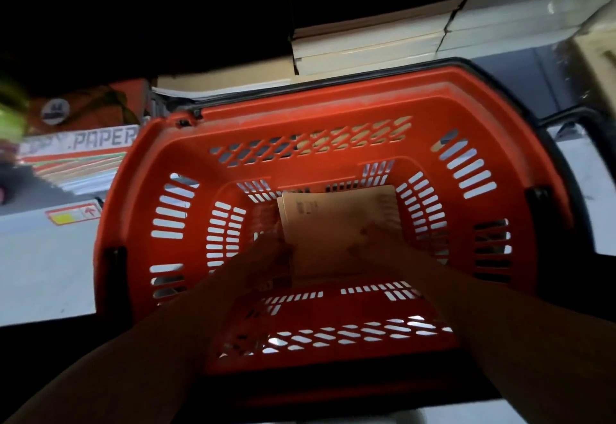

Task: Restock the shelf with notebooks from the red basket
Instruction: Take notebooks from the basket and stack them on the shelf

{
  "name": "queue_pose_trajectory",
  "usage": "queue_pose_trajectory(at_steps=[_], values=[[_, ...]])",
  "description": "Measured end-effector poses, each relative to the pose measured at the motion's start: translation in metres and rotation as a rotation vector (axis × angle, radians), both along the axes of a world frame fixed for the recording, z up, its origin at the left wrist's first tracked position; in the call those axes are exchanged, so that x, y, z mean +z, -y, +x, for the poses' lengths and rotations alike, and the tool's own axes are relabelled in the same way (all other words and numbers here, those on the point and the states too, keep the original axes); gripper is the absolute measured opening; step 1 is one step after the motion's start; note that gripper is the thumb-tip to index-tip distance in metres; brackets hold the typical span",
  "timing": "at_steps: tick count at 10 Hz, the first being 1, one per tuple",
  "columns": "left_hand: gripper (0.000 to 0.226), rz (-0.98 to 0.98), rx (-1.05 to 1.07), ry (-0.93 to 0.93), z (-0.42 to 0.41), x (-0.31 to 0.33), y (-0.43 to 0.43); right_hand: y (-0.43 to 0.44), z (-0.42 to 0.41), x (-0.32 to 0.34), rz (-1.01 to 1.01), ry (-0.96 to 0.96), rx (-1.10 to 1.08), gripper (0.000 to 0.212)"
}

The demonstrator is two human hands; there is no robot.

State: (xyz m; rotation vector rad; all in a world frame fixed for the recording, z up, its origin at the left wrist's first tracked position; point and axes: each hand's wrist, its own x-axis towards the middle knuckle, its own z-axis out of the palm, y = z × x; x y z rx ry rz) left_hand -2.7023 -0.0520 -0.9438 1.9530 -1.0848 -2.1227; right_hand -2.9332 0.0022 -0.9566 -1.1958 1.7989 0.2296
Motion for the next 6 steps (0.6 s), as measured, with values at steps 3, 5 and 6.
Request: queue_pose_trajectory(at_steps=[3, 5, 6], values=[[0.031, -0.252, -0.338, 0.072, -0.049, 0.069, 0.015, 0.046, 0.030, 0.050, -0.140, 0.184, -0.143, 0.064], [0.024, -0.560, -0.795, 0.328, -0.050, 0.165, 0.050, 0.067, -0.017, 0.133, -0.288, 0.237, -0.247, 0.085], [0.012, -0.770, -0.985, 0.337, -0.044, 0.232, 0.062, 0.065, -0.026, 0.173, -0.324, 0.317, -0.144, 0.071]])
